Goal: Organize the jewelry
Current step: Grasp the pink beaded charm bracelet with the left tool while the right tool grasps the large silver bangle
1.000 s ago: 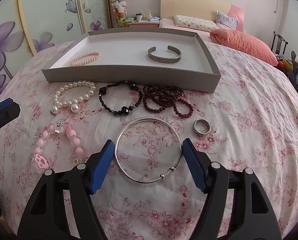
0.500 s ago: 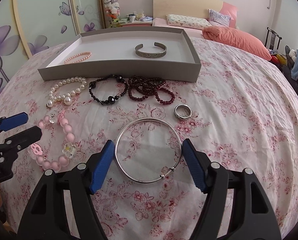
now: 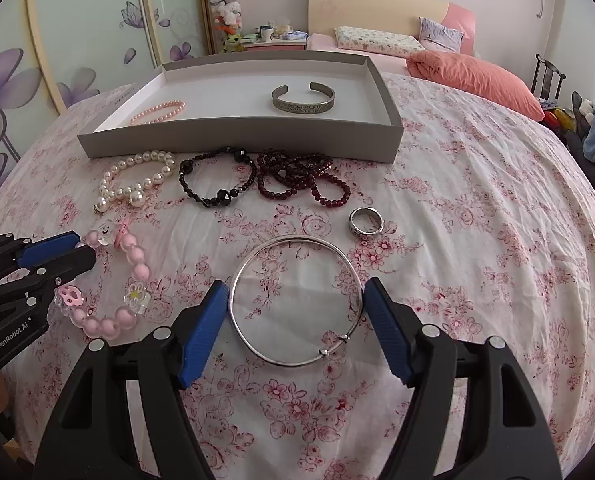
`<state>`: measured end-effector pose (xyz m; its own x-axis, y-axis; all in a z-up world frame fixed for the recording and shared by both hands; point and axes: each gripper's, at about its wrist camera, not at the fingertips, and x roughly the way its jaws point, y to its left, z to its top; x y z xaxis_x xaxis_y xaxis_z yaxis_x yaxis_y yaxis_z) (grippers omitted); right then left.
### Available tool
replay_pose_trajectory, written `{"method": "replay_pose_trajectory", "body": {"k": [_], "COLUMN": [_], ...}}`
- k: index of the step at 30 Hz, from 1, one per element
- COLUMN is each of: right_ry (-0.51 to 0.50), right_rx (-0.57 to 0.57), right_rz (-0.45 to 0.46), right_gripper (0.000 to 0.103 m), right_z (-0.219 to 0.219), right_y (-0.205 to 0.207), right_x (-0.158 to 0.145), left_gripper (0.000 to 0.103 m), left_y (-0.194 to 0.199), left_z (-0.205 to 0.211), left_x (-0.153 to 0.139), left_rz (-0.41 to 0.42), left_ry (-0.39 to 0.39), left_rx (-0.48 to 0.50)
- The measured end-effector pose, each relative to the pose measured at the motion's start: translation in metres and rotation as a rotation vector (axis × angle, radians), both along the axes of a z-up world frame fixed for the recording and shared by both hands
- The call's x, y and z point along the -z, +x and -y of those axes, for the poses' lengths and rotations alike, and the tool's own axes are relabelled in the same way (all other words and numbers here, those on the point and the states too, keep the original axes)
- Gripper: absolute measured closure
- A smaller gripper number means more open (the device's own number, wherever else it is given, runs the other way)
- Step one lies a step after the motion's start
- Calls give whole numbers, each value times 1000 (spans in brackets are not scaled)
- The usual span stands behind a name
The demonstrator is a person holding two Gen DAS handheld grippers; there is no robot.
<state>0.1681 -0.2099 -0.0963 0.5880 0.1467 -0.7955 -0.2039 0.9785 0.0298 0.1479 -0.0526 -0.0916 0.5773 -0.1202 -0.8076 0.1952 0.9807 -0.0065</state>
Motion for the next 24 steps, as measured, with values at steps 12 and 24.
{"method": "replay_pose_trajectory", "body": {"k": [12,24], "right_ry": [20,64], "right_rx": [-10,-40], "right_rz": [4,35], "right_gripper": [33,34], "right_z": [-1,-10], "right_y": [-7,-15], "right_x": [-3,-13], "left_gripper": [89,89], "left_y": [-10,-23], "left_z": [-14,-50], "left_x": [-4,-27], "left_rz": [11,63], "left_ry": [-22,-136], "left_rx": [-7,-64]}}
